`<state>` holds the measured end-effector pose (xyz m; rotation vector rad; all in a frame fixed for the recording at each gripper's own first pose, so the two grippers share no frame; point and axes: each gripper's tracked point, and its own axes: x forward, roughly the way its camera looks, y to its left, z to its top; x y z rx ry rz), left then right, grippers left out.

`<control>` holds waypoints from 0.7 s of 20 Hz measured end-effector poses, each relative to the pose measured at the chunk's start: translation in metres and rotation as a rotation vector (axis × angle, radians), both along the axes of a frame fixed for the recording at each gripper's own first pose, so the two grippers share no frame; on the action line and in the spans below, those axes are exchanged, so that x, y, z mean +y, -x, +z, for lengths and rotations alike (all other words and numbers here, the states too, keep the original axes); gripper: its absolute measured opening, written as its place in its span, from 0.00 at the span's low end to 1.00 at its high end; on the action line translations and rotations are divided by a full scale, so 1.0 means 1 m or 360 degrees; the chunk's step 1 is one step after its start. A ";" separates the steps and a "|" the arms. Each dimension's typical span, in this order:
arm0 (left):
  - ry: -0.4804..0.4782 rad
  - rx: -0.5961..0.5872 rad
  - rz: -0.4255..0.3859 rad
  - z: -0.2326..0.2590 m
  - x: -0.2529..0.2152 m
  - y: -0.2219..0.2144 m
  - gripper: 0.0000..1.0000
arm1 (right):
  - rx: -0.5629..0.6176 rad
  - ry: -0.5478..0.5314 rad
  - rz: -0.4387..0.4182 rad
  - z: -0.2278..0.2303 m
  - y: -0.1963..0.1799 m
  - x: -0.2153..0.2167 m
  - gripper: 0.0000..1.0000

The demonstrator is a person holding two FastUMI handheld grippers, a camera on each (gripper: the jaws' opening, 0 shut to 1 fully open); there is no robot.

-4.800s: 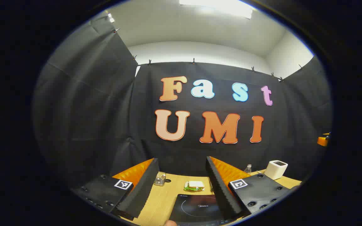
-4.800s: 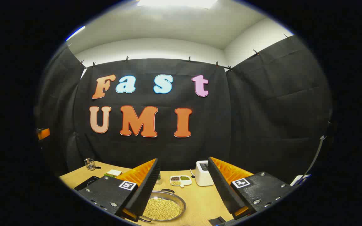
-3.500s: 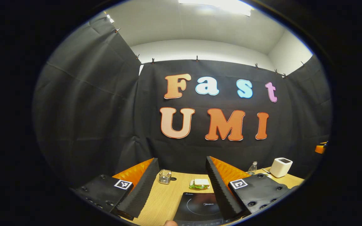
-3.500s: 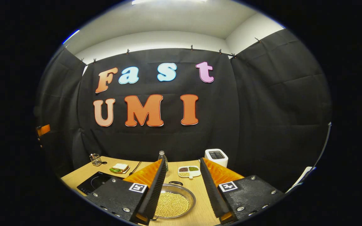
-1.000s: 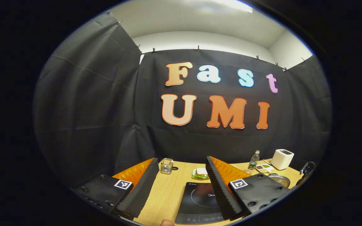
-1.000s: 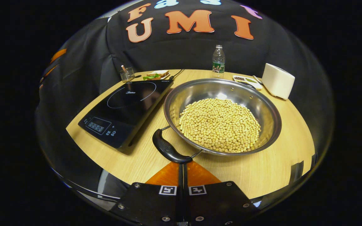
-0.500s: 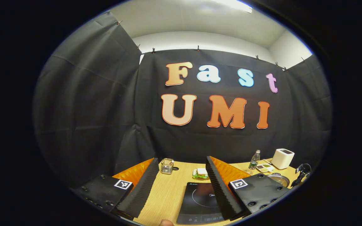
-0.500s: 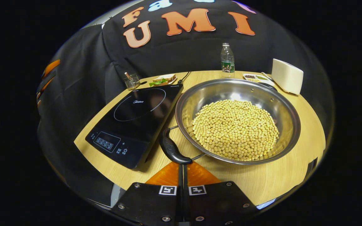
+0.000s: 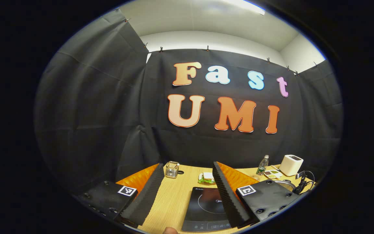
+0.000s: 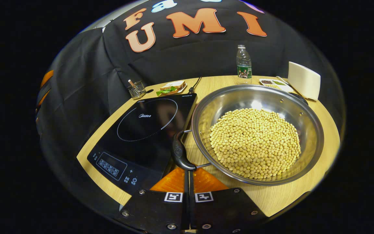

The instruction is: First push the handle of the pot to place it horizontally, then grasp the pot with both hands and set it on the induction cooktop.

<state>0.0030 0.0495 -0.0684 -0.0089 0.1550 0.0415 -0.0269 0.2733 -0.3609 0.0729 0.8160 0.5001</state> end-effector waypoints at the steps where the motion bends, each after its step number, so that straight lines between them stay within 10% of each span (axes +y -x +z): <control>1: 0.0002 0.0004 0.0005 -0.001 0.001 0.000 0.97 | -0.0004 0.0002 -0.0003 -0.001 -0.005 0.003 0.00; 14: 0.0011 0.0028 0.0011 -0.018 0.001 -0.006 0.97 | 0.0002 -0.0099 -0.0289 -0.011 -0.062 0.014 0.00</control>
